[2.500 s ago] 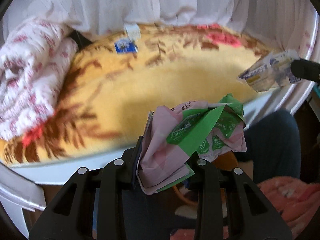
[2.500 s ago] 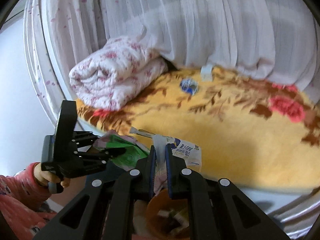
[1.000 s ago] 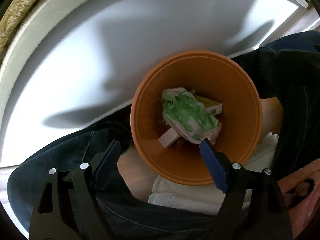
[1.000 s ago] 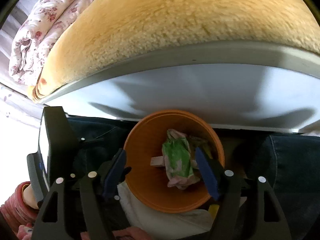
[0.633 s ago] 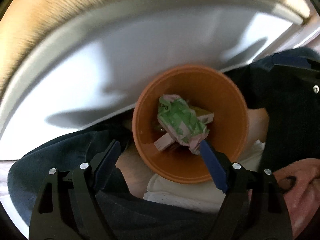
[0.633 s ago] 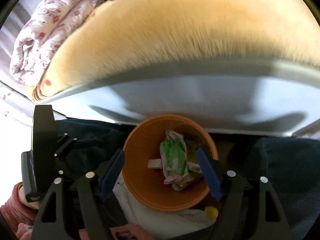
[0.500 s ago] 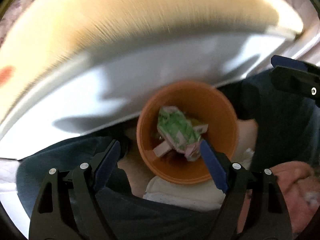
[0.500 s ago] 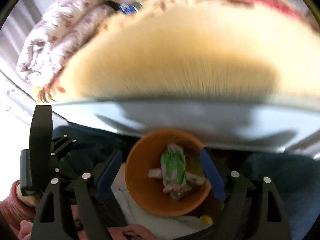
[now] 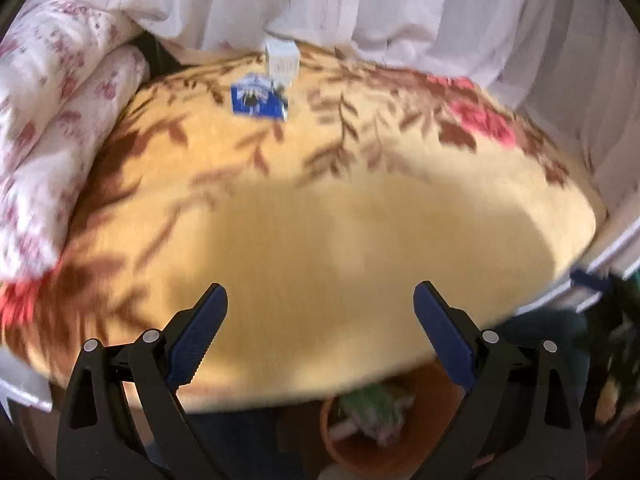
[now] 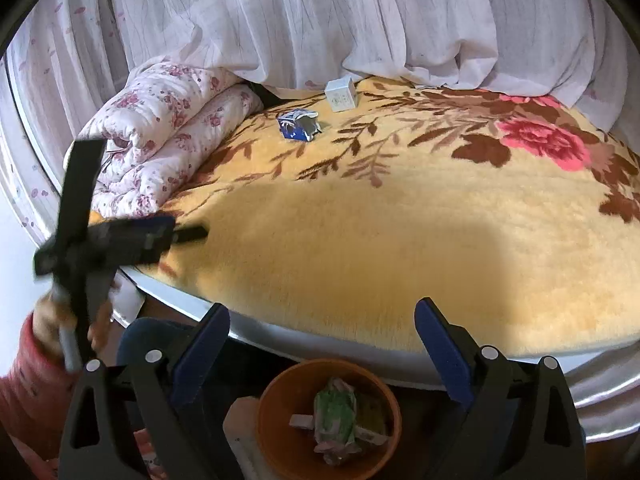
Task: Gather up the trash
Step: 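Return to the bed and grasp the blue-white milk carton with the left tool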
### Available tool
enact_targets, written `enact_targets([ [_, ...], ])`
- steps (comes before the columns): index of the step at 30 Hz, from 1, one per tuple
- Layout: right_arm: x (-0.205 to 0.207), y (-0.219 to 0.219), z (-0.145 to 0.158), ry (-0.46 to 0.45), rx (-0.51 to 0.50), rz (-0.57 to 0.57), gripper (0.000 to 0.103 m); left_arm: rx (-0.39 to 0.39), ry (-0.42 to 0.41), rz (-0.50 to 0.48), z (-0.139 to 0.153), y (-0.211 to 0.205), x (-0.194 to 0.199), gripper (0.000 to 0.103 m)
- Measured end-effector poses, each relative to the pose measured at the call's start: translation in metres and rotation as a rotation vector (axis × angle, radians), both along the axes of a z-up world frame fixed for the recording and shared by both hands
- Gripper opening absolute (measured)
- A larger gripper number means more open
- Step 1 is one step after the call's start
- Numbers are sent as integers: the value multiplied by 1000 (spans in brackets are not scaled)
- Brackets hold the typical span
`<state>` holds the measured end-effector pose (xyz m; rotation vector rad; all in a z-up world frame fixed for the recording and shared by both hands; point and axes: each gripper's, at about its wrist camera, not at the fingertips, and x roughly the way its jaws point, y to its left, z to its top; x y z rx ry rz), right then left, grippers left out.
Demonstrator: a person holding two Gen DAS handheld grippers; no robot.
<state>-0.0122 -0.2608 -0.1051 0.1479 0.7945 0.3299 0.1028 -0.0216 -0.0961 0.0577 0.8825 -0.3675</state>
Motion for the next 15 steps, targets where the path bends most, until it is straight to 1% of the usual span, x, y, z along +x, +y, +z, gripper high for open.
enact_targets([
  [3,10,0,1,5,-1,4,92,-16,-45,9,8,1,43,92],
  [5,18,1,0,9,0,6,92,2,-85,20,12,0,77,92],
  [7,28,2,1,12,2,8,92,4,-106,25,13,0,104,92],
  [9,37,3,3,11,1,11,92,-19,-109,18,12,1,139,92],
  [11,47,4,4,8,2,15,92,-29,-97,27,7,4,164,92],
  [12,53,5,5,6,1,18,92,-33,-85,26,2,4,184,92],
  [15,68,7,6,6,1,22,92,-16,-70,28,-9,2,218,92],
])
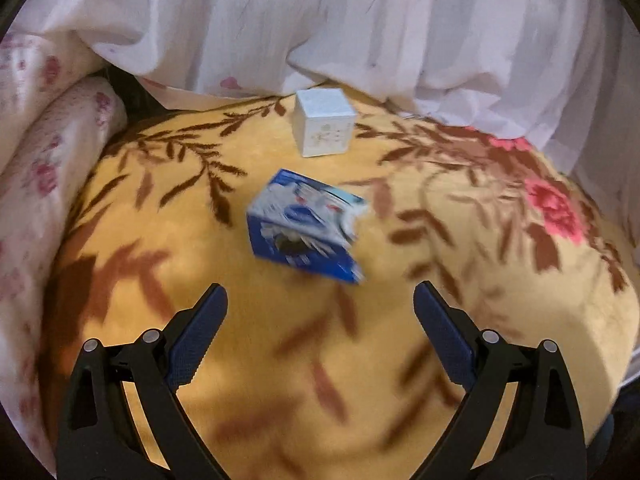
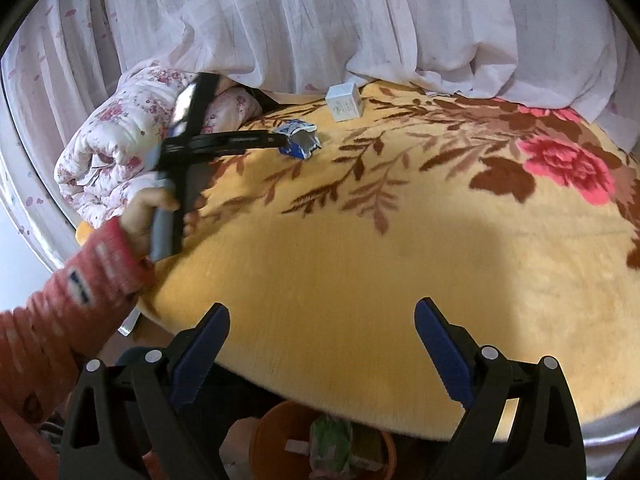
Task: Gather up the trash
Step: 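Return to the bed and grasp the blue-white milk carton with the left tool, then hold the milk carton in the left tool while the right tool grasps the small white box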
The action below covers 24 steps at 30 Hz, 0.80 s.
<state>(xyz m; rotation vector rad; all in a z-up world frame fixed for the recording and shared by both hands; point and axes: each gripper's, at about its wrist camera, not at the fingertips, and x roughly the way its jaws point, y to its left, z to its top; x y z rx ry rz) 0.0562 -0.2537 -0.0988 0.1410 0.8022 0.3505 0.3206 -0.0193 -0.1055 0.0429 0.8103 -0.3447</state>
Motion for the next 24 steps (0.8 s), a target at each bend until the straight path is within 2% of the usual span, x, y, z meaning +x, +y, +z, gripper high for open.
enact_targets([
  [4,20,0,0,4,3,7,92,4,18,1,-17,5,40,92],
  [10,49,4,-2,17,-6,15,92,-10,29,-30,-28,6,66,92],
  [11,54,5,-2,18,-5,19,92,-19,25,-36,-28,7,67,91],
  [12,59,6,-1,19,-4,22,92,-25,22,-40,-29,7,68,86],
  [13,65,7,-1,19,-4,24,92,-32,23,-49,-29,7,67,69],
  [19,93,13,9,-9,-16,23,92,-37,16,-53,-25,11,58,68],
  [24,140,19,26,-88,-43,16,92,-51,-12,-18,-8,26,32,68],
])
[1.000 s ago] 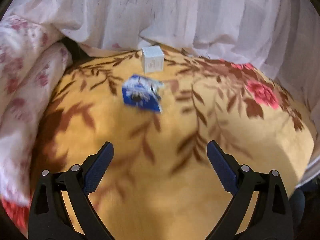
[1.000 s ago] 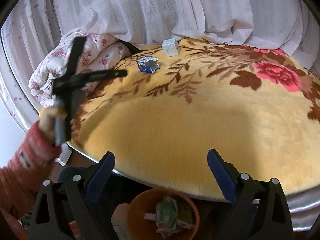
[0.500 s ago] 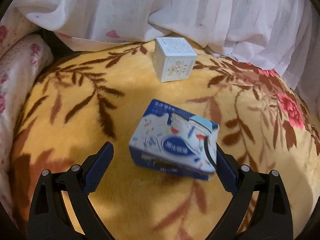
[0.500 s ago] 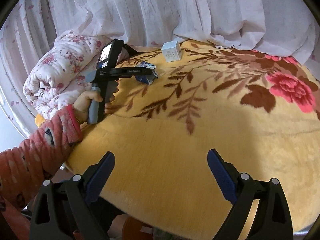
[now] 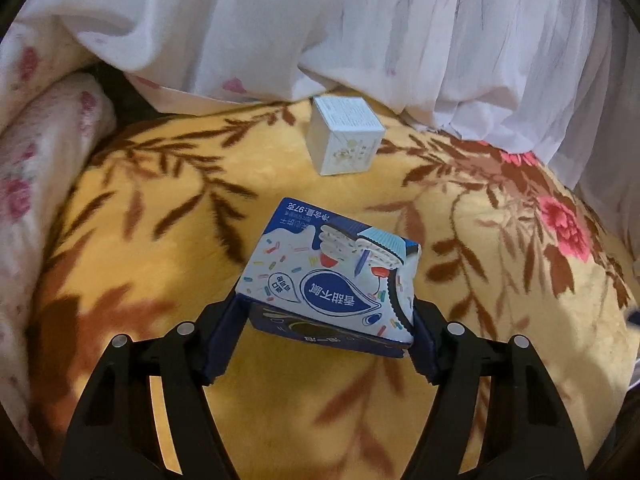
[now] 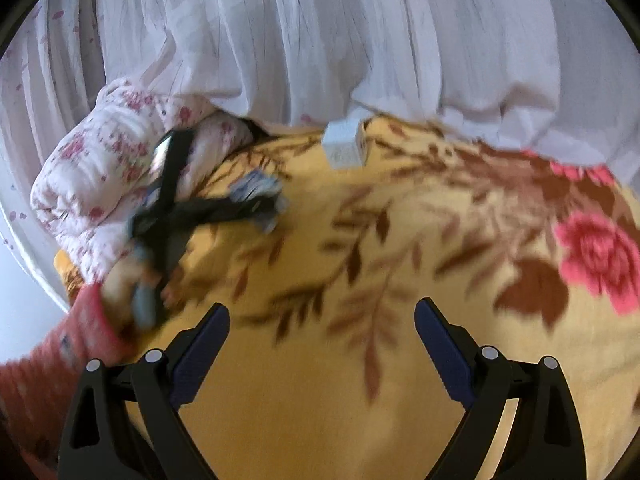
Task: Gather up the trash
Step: 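Hold the milk carton in the left tool while the right tool grasps the small white box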
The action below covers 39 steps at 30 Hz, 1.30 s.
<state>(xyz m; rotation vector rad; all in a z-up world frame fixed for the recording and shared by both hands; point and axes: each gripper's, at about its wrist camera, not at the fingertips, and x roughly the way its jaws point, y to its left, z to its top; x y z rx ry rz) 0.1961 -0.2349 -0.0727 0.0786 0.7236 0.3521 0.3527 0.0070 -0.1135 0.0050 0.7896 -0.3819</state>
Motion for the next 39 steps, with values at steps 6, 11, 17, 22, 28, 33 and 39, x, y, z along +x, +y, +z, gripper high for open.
enact_targets([
  [6,89,30,7,-75,-46,5,92,41,9,118,12,22,-39,68],
  [11,170,63,0,-70,-80,-11,92,61,0,195,17,42,-64,68],
  [17,255,99,-17,-40,-143,-86,92,65,-27,250,27,66,-68,68],
  [22,305,112,-30,0,-205,-184,92,46,-37,282,29,83,-64,68],
  [28,336,116,-44,66,-248,-234,60,33,-26,293,25,90,-65,68],
  [33,310,111,-34,64,-253,-225,59,19,-22,285,29,88,-74,68],
  [39,237,103,4,-8,-251,-175,59,20,-34,258,44,72,-99,68],
])
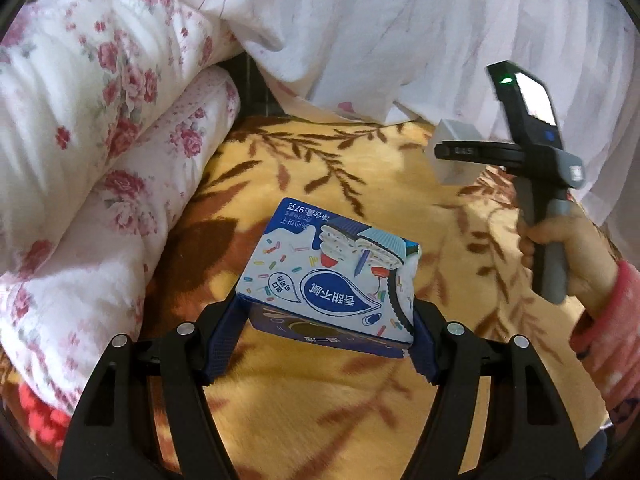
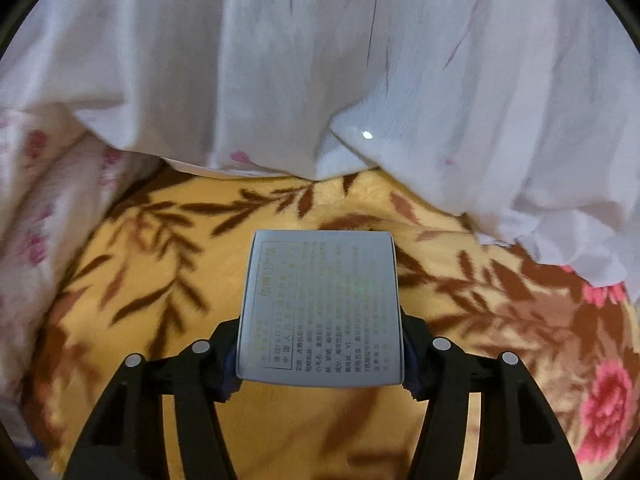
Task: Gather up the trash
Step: 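Hold the milk carton in the left tool while the right tool grasps the small white box, then lower carton and white box into the orange bin and open both tools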
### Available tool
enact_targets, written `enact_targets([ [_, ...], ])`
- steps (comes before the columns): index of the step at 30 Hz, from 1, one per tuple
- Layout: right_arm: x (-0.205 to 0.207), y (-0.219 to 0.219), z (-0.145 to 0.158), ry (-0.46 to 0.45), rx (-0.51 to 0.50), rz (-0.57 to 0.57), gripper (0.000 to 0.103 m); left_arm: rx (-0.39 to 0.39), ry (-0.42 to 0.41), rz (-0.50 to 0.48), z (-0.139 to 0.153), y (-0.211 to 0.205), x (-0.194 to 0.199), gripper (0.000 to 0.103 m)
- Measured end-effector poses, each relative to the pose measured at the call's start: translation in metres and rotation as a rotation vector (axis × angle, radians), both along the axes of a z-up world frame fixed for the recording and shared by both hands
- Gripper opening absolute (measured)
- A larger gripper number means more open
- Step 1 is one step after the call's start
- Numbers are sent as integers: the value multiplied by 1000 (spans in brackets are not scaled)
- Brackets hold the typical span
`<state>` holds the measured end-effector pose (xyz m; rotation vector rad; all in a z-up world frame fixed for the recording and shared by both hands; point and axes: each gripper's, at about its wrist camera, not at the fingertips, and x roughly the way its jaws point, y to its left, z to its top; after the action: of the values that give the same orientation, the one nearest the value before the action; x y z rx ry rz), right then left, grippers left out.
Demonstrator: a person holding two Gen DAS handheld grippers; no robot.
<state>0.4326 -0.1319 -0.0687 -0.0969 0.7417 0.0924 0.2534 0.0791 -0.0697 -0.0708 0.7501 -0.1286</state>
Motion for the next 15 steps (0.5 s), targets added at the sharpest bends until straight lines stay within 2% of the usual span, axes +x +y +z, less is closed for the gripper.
enact_targets([
  [7,-128,-32,41,-45,48,43,59,6,-18,-38,16,-29,-50,68],
  [11,-205,-56,50,-52,80,59,59,-2,-18,-79,21,-47,-85,68],
  [15,-279,-78,49,-57,93,70,59,22,-15,-148,20,-70,-131,68],
])
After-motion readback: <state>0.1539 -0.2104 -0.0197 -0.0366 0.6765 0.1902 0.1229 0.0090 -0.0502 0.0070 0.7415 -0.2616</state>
